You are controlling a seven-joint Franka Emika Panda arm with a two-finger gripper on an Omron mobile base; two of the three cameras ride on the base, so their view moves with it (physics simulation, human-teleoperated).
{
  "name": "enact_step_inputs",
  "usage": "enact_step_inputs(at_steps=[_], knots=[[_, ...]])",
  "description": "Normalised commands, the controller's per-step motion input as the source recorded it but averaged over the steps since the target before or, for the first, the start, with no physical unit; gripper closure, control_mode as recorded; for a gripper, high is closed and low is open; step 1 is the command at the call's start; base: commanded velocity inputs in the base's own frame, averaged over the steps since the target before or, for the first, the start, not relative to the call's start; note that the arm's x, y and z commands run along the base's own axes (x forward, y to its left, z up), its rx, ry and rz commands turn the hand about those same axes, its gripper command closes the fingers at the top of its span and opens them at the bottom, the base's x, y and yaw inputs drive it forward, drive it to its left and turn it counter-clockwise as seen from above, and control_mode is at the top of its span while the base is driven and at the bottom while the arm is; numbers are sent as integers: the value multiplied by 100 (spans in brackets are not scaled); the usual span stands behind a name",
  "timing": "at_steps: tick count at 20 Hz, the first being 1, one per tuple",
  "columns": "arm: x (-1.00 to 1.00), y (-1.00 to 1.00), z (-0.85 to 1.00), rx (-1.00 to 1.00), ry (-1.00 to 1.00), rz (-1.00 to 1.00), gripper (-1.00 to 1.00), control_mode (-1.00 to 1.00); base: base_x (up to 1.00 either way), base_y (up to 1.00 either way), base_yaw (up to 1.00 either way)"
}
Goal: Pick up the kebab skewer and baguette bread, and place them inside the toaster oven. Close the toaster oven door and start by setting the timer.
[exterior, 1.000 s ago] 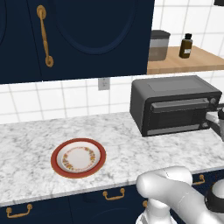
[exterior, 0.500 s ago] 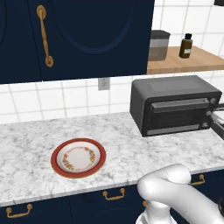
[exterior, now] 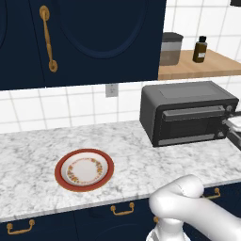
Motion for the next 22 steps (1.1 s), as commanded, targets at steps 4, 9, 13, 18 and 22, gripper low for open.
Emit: enact_step_inputs(at_steps=[4, 9, 13, 18, 22], knots=[[45, 0, 1, -6, 0, 0, -100, -100, 0, 0, 0], [20, -12, 3, -2, 0, 0, -100, -100, 0, 0, 0], [0, -29, 0, -1, 0, 0, -100, -100, 0, 0, 0], [17, -17, 0, 0, 0, 0, -100, -100, 0, 0, 0], [40, 0, 0, 0, 0, 0, -100, -100, 0, 0, 0]])
